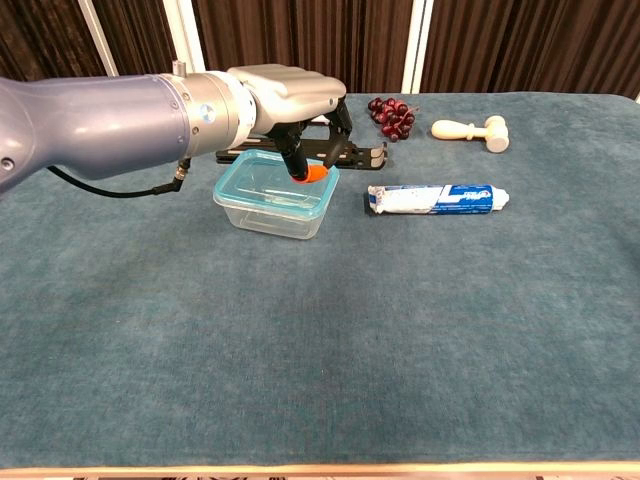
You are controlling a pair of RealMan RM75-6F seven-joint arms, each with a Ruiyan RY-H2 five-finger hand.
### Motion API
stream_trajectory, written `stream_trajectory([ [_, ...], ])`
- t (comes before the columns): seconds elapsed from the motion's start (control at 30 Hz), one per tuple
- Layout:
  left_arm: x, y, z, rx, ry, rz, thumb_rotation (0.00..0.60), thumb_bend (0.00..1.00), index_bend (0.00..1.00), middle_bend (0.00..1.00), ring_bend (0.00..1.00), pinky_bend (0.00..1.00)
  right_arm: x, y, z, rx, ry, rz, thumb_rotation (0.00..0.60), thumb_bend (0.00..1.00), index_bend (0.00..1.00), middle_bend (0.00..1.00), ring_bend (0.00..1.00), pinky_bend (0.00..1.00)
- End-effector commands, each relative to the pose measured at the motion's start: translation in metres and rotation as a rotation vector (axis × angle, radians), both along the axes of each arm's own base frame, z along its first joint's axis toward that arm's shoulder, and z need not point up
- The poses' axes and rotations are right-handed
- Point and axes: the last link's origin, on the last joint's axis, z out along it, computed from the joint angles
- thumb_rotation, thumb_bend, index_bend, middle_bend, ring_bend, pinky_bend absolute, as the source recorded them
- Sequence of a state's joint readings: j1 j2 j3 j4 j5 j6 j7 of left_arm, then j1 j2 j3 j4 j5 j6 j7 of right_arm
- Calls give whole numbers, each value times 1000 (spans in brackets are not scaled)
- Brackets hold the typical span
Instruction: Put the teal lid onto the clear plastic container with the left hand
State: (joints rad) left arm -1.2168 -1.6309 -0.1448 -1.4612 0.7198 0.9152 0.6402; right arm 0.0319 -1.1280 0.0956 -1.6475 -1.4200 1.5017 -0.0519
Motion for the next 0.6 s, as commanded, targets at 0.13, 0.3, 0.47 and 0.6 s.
stream_trajectory([
  [0.13, -8, -3, 0, 19, 44, -34, 600, 525, 702, 361, 10, 0, 0, 0, 0, -3, -2, -2, 600, 362, 69, 0, 7, 0],
  [0.3, -15, -4, -1, 27, 59, -45, 600, 513, 702, 360, 10, 0, 0, 0, 0, 0, -3, -5, 600, 362, 69, 0, 7, 0],
  [0.47, -20, -4, -5, 29, 87, -58, 600, 509, 702, 355, 10, 0, 0, 0, 0, -3, -3, -8, 600, 362, 69, 0, 7, 0],
  [0.6, -22, -5, -10, 29, 106, -70, 600, 507, 702, 354, 10, 0, 0, 0, 0, -4, -4, -9, 600, 362, 69, 0, 7, 0],
])
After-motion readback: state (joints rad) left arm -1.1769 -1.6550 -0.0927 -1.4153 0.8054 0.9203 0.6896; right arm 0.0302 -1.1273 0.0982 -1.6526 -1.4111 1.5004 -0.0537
